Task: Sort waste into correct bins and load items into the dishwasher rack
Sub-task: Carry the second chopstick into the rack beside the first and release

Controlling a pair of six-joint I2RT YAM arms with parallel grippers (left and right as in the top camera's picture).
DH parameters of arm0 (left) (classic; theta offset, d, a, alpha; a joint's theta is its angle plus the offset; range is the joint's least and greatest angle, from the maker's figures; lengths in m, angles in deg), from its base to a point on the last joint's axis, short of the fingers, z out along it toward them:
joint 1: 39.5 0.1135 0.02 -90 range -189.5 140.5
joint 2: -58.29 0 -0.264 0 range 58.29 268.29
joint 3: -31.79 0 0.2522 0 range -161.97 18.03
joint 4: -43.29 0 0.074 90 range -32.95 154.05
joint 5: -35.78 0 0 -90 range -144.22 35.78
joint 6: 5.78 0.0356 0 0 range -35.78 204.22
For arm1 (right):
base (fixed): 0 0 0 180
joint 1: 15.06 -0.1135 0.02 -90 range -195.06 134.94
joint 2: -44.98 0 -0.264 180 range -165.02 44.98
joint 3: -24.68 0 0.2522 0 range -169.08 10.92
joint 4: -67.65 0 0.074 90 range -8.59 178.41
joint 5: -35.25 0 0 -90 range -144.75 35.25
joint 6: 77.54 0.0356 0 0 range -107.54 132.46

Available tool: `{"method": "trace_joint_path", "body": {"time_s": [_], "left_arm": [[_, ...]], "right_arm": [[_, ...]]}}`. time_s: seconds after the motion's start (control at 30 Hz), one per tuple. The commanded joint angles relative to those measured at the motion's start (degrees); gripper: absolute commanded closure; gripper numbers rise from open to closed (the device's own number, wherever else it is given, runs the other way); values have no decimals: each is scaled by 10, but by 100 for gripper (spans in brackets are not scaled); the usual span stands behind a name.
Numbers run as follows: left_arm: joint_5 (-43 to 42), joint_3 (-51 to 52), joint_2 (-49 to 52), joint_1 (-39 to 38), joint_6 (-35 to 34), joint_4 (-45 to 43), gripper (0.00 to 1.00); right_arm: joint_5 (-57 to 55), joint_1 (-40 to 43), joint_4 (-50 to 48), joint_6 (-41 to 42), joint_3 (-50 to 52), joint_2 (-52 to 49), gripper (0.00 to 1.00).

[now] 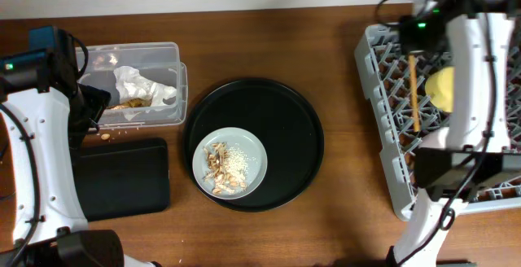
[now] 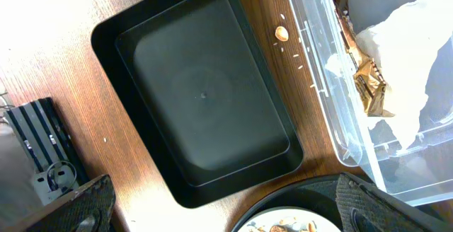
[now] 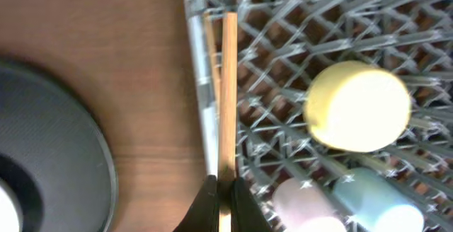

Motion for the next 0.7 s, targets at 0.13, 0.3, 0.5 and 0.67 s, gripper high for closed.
{"method": "trace_joint_path", "body": {"time_s": [0.13,0.3,0.5,0.67], "left_arm": [[10,1,-14,4,-5,1,1],[10,1,-14,4,-5,1,1],[10,1,-14,4,-5,1,1],[10,1,-14,4,-5,1,1]], "right_arm": [[137,66,-40,-157,7,-25,96],[155,64,-73,-174,26,-65,96],[169,51,-112,-172,81,-101,96],[175,39,-148,-171,136,-103,95]]}}
